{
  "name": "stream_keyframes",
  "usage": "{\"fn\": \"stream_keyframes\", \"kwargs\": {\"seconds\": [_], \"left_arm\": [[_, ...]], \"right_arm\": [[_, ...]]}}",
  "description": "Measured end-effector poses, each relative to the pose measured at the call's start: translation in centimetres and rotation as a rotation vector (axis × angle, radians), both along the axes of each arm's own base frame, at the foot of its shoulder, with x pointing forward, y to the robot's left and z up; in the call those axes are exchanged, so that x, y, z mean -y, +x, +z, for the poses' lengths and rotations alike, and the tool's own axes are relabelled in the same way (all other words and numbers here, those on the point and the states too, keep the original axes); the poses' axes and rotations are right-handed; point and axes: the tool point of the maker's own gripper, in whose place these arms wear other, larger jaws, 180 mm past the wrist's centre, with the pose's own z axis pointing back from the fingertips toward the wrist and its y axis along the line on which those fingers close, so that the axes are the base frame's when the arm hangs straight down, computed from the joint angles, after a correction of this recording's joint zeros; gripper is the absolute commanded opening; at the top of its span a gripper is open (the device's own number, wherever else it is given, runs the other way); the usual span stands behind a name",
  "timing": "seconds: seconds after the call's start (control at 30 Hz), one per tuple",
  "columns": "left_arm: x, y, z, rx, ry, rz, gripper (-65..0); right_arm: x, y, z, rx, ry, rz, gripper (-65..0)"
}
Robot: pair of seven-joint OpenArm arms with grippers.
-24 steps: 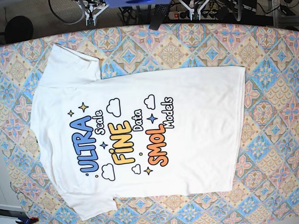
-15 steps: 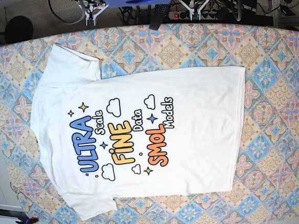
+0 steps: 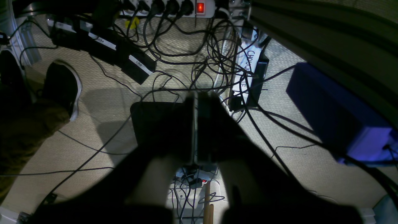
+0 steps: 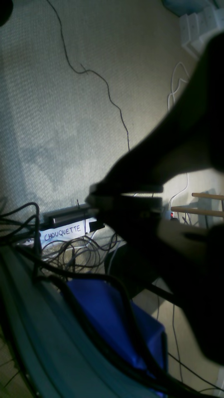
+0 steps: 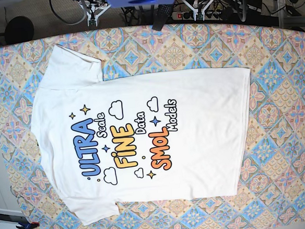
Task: Fold the T-shirt properly
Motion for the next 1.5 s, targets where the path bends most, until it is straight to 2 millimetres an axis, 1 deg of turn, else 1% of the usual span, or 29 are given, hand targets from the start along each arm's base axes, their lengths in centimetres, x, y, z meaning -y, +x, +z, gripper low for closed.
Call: {"fn": "stream_keyframes", "kwargs": {"seconds": [0.17,0.23,0.27,0.3,0.4,0.47,0.5,0.57,0.6,0.63,0.73,0.8,0.87,0.93,0.97,1.0,1.03,1.07,1.13,1.2,1.3,1.33,1.37,1.4,1.43,1.5], "left_arm": [[0.0,-0.4,0.1,0.002,0.000,-0.001,-63.8],[-0.1,-0.9,0.2,0.006,0.003,-0.006,-63.8],[-0.8,-1.2,0.3,0.008,0.012,-0.009,-63.8],[-1.5,-1.9,0.4,0.001,0.022,-0.012,-63.8],[-2.4,-3.9,0.7,-0.024,0.037,-0.017,-63.8],[-3.6,-5.6,1.1,-0.042,0.053,-0.025,-63.8],[-4.4,-6.1,1.3,-0.039,0.065,-0.032,-63.8],[-5.9,-7.5,1.9,-0.052,0.089,-0.042,-63.8],[-6.7,-7.9,2.2,-0.046,0.100,-0.048,-63.8],[-7.5,-7.9,2.5,-0.031,0.111,-0.059,-63.8],[-9.5,-8.7,3.7,-0.006,0.141,-0.080,-63.8],[-10.3,-9.5,4.5,0.000,0.151,-0.098,-63.8],[-10.8,-10.2,5.5,0.008,0.157,-0.113,-63.8],[-11.0,-10.7,6.6,0.026,0.156,-0.133,-63.8],[-10.9,-10.7,7.3,0.046,0.153,-0.144,-63.8],[-10.9,-10.5,7.9,0.063,0.152,-0.152,-63.8],[-10.8,-10.0,8.6,0.088,0.147,-0.165,-63.8],[-10.8,-9.4,9.4,0.120,0.148,-0.179,-63.8],[-10.6,-8.1,11.1,0.185,0.143,-0.194,-63.8],[-10.2,-7.3,12.9,0.230,0.124,-0.180,-63.8],[-10.1,-6.2,15.7,0.288,0.095,-0.146,-63.8],[-10.1,-5.6,16.8,0.317,0.083,-0.136,-63.8],[-10.2,-4.7,17.6,0.341,0.071,-0.128,-63.8],[-10.2,-3.9,18.4,0.359,0.061,-0.106,-63.8],[-10.2,-2.6,19.4,0.403,0.053,-0.087,-63.8],[-9.4,0.2,21.4,0.488,0.006,-0.064,-63.8]], "right_arm": [[0.0,-0.1,0.0,0.000,0.000,0.000,-65.0],[0.0,-0.6,0.1,0.005,-0.001,0.000,-65.0],[0.1,-1.3,0.1,-0.005,-0.003,0.000,-65.0],[0.1,-2.5,0.2,-0.023,-0.002,0.001,-65.0],[0.3,-6.5,0.7,-0.085,-0.007,0.005,-65.0],[0.8,-8.4,1.2,-0.089,-0.019,0.008,-65.0],[1.2,-9.1,1.5,-0.078,-0.028,0.010,-65.0],[2.8,-10.3,2.2,-0.076,-0.051,0.025,-65.0],[3.8,-10.5,2.6,-0.062,-0.068,0.037,-65.0],[5.3,-10.8,3.0,-0.047,-0.099,0.048,-65.0],[8.4,-11.7,4.5,-0.019,-0.154,0.076,-65.0],[9.1,-13.0,5.6,-0.016,-0.174,0.090,-65.0],[9.2,-14.2,6.8,-0.014,-0.167,0.104,-65.0],[9.3,-15.0,8.0,-0.009,-0.162,0.120,-65.0],[10.3,-14.8,8.7,0.005,-0.178,0.137,-65.0],[11.4,-14.0,9.3,0.026,-0.199,0.159,-65.0],[12.9,-12.8,10.0,0.064,-0.234,0.180,-65.0],[14.0,-11.5,10.9,0.109,-0.259,0.199,-65.0],[15.5,-9.2,12.6,0.185,-0.298,0.224,-65.0],[15.8,-8.7,14.3,0.223,-0.317,0.212,-65.0],[16.0,-9.9,16.4,0.214,-0.333,0.189,-65.0],[16.4,-9.9,17.4,0.222,-0.344,0.199,-65.0],[17.2,-9.3,18.3,0.235,-0.371,0.208,-65.0],[18.0,-8.0,19.4,0.269,-0.401,0.219,-65.0],[18.5,-6.3,20.6,0.322,-0.427,0.236,-65.0],[17.9,-2.4,22.4,0.430,-0.426,0.270,-65.0]]}}
